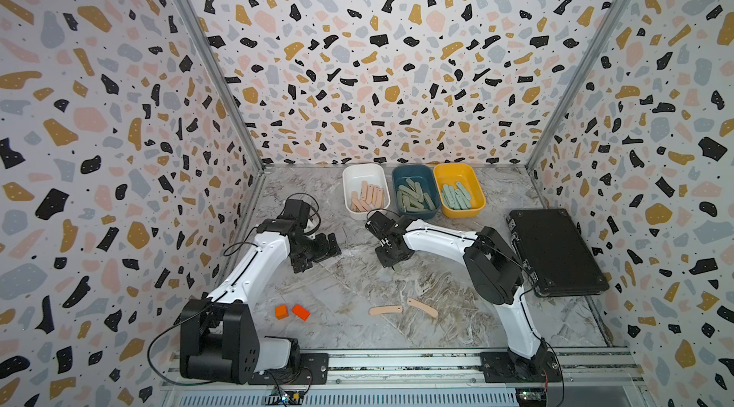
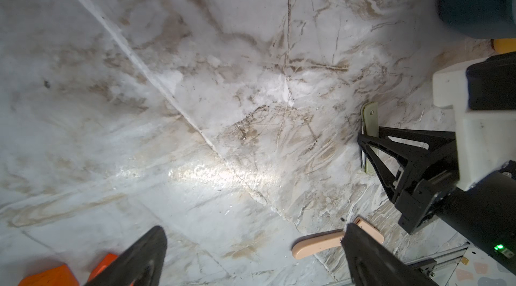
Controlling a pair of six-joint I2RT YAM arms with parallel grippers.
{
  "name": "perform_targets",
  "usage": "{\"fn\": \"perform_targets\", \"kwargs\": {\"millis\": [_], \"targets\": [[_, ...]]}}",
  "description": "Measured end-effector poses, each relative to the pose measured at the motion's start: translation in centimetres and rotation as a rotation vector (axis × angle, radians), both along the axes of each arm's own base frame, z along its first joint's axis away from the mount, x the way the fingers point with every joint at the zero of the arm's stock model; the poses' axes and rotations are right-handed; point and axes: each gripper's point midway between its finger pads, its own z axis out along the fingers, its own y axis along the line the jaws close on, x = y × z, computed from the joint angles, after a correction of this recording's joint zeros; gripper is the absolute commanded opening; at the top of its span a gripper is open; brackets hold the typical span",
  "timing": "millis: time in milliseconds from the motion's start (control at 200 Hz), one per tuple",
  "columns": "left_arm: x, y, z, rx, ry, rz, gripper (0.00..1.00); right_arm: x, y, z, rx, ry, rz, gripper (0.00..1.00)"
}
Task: Place the fruit knives into the storage box by color
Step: Pick up the fruit knife from the center of the board, then place the fruit knife in the storage box.
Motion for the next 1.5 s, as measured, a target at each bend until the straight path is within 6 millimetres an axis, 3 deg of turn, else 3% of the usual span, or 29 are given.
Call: {"fn": "perform_targets", "kwargs": {"millis": [295, 651, 771, 926, 1056, 1176, 1262, 1337, 1412, 1502], "targets": [[-0.2, -1.0, 0.0, -0.059, -0.005, -0.018, 0.99, 0.8, -2.2, 2.4, 0.001, -0.028, -0.039, 0.03], [-0.7, -3.2, 0.7, -0.135, -0.031, -0.068, 0.99, 4.1, -4.5, 7.2, 0.025, -0.137, -0.081, 0.02], [-1.3, -5.1, 0.3, -0.154, -0.033, -0.121, 0.99, 7.8, -6.0, 9.7, 0.047, -0.197, -0.124, 0.02], [-2.1, -7.7, -0.4, -0.145, -0.008, -0.224, 0.99, 15.8, -7.8, 12.8, 0.093, -0.319, -0.208, 0.01], [-2.5, -9.4, -1.4, -0.118, 0.022, -0.309, 0.99, 22.0, -9.3, 11.2, 0.084, -0.363, -0.260, 0.01], [-3.4, -10.6, -2.2, -0.090, 0.045, -0.377, 0.99, 25.5, -11.0, 7.3, 0.049, -0.344, -0.288, 0.06], [-4.0, -11.5, -2.5, -0.057, 0.054, -0.434, 0.99, 26.1, -11.7, 4.9, 0.025, -0.303, -0.286, 0.22], [-4.8, -12.4, -2.7, -0.030, 0.047, -0.487, 0.99, 25.3, -11.7, 3.9, 0.029, -0.252, -0.269, 0.32], [-6.0, -13.6, -3.1, -0.014, 0.042, -0.539, 0.99, 23.9, -11.4, 4.5, 0.064, -0.218, -0.246, 0.42], [-7.9, -14.9, -3.9, 0.024, 0.055, -0.620, 0.99, 20.4, -11.5, 6.7, 0.111, -0.182, -0.222, 0.51]]}}
